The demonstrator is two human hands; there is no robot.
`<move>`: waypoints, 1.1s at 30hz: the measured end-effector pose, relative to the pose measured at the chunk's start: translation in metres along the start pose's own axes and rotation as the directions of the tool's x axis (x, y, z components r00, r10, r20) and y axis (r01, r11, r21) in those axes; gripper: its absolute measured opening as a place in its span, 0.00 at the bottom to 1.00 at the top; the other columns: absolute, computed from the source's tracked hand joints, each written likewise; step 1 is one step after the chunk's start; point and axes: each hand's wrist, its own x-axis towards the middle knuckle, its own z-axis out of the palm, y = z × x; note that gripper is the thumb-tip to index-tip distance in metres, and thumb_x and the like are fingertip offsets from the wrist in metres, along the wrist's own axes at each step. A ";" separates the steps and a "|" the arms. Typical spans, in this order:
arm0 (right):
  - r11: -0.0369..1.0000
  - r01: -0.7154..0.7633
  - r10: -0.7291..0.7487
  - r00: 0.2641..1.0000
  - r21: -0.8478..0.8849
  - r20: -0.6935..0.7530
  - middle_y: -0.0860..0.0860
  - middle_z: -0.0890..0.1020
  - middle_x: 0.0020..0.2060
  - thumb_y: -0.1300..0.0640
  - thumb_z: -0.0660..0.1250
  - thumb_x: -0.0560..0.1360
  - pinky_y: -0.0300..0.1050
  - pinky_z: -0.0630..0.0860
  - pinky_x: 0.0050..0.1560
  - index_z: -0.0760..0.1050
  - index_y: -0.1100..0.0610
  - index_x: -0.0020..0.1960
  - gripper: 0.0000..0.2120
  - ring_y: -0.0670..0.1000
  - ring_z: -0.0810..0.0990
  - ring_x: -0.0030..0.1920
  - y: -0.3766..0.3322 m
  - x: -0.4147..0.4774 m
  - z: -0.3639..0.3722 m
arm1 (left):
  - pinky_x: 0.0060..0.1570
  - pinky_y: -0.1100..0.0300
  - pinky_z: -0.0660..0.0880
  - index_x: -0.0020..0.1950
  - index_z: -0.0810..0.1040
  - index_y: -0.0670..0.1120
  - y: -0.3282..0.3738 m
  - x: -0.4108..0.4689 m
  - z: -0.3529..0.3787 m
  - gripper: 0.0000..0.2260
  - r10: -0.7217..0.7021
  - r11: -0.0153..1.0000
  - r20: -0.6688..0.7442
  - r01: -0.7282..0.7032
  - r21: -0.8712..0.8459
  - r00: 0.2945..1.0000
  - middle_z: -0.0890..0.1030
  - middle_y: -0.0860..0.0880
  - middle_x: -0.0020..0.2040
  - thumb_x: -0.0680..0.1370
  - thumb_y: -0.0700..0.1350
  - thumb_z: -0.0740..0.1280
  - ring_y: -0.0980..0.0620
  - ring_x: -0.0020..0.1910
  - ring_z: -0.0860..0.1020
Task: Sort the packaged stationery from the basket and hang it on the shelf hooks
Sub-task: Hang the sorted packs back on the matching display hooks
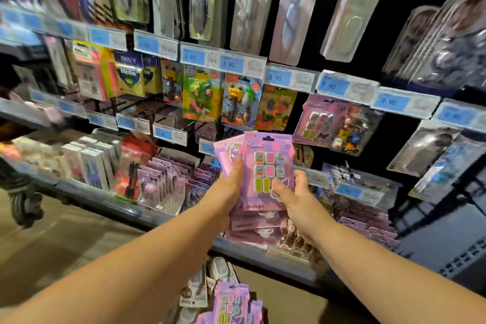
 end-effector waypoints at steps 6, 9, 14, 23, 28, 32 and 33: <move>0.999 0.040 -0.039 0.999 -0.029 0.016 0.46 0.69 0.69 0.33 0.62 0.73 0.49 0.65 0.66 0.54 0.49 0.75 0.38 0.50 0.70 0.68 -0.013 0.004 -0.003 | 0.23 0.69 0.67 0.50 0.77 0.48 0.018 -0.007 -0.008 0.18 0.043 0.999 0.037 -0.044 0.029 0.998 0.82 0.44 0.31 0.77 0.63 0.63 0.41 0.28 0.79; 0.998 0.067 -0.067 0.997 0.000 0.031 0.46 0.71 0.69 0.31 0.62 0.68 0.48 0.67 0.66 0.55 0.50 0.75 0.42 0.49 0.71 0.66 -0.021 0.006 -0.001 | 0.19 0.69 0.64 0.48 0.76 0.49 0.027 -0.012 -0.009 0.13 0.064 0.997 0.045 -0.065 0.030 0.997 0.83 0.46 0.29 0.80 0.57 0.62 0.47 0.27 0.81; 0.996 0.072 -0.072 0.997 0.051 0.003 0.44 0.73 0.63 0.42 0.63 0.77 0.46 0.69 0.60 0.62 0.50 0.69 0.24 0.46 0.74 0.60 -0.021 0.012 0.005 | 0.22 0.66 0.64 0.50 0.75 0.46 0.023 -0.002 -0.011 0.17 0.036 0.999 0.017 -0.035 -0.025 0.999 0.70 0.44 0.22 0.75 0.60 0.66 0.55 0.19 0.66; 0.961 0.153 -0.112 0.977 0.231 -0.182 0.46 0.80 0.56 0.57 0.63 0.80 0.35 0.73 0.44 0.70 0.49 0.58 0.08 0.40 0.79 0.52 -0.025 0.022 -0.006 | 0.34 0.59 0.79 0.56 0.79 0.47 0.015 0.010 -0.012 0.11 0.047 0.982 -0.045 -0.054 -0.182 0.998 0.86 0.49 0.46 0.76 0.49 0.70 0.55 0.41 0.85; 0.932 0.216 -0.118 0.941 0.292 -0.319 0.44 0.81 0.55 0.58 0.62 0.81 0.45 0.72 0.55 0.71 0.48 0.60 0.10 0.45 0.79 0.55 -0.024 0.031 -0.024 | 0.23 0.68 0.74 0.58 0.78 0.44 0.020 0.007 -0.003 0.10 0.078 0.966 -0.005 -0.077 -0.246 0.997 0.85 0.53 0.35 0.79 0.45 0.67 0.59 0.31 0.83; 0.919 0.244 -0.105 0.910 0.311 -0.402 0.45 0.80 0.55 0.59 0.61 0.81 0.49 0.74 0.57 0.69 0.49 0.63 0.12 0.48 0.79 0.55 -0.026 0.034 -0.042 | 0.25 0.67 0.76 0.61 0.76 0.43 0.023 0.006 0.005 0.11 0.078 0.960 0.037 -0.065 -0.274 0.996 0.85 0.54 0.35 0.80 0.46 0.65 0.61 0.32 0.83; 0.918 0.251 -0.110 0.905 0.307 -0.410 0.44 0.80 0.53 0.59 0.61 0.81 0.48 0.75 0.56 0.70 0.47 0.61 0.11 0.47 0.80 0.53 -0.027 0.034 -0.047 | 0.27 0.66 0.77 0.61 0.76 0.44 0.023 0.008 0.006 0.12 0.079 0.960 0.055 -0.061 -0.275 0.995 0.86 0.54 0.37 0.80 0.47 0.65 0.62 0.33 0.83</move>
